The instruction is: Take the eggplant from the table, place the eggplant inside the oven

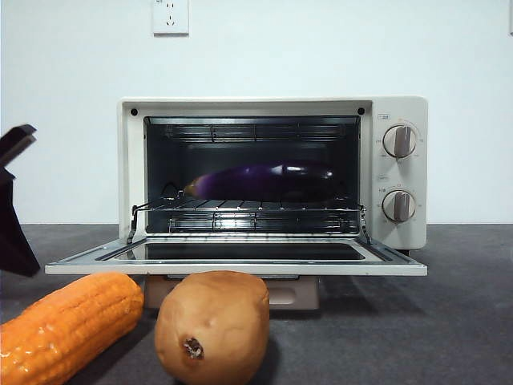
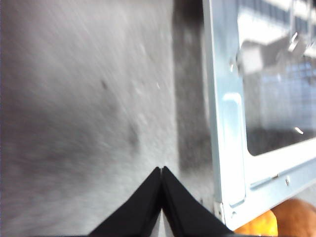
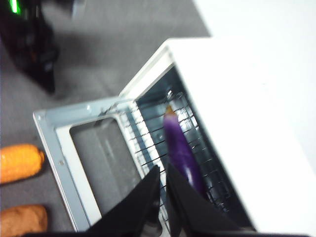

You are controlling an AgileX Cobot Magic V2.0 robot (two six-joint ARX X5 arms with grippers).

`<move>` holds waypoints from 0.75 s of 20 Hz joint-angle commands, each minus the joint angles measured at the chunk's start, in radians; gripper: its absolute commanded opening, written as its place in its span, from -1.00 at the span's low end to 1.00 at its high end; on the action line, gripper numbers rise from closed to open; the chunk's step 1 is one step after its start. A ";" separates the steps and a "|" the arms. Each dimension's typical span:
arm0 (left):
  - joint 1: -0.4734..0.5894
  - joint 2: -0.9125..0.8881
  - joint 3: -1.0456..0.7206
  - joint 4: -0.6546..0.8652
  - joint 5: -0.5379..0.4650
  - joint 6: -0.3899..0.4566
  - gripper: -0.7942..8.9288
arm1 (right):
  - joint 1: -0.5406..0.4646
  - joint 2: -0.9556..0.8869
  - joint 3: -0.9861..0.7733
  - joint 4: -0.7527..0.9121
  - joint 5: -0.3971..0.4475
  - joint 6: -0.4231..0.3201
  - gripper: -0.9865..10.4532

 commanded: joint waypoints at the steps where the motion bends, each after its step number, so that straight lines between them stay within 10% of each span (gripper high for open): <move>1: -0.015 0.049 0.006 0.010 0.027 0.001 -0.83 | 0.016 -0.050 0.024 0.002 0.004 0.042 -0.82; 15: -0.055 0.163 0.008 0.025 0.195 0.015 -0.83 | 0.016 -0.272 0.024 -0.031 0.019 0.048 -0.82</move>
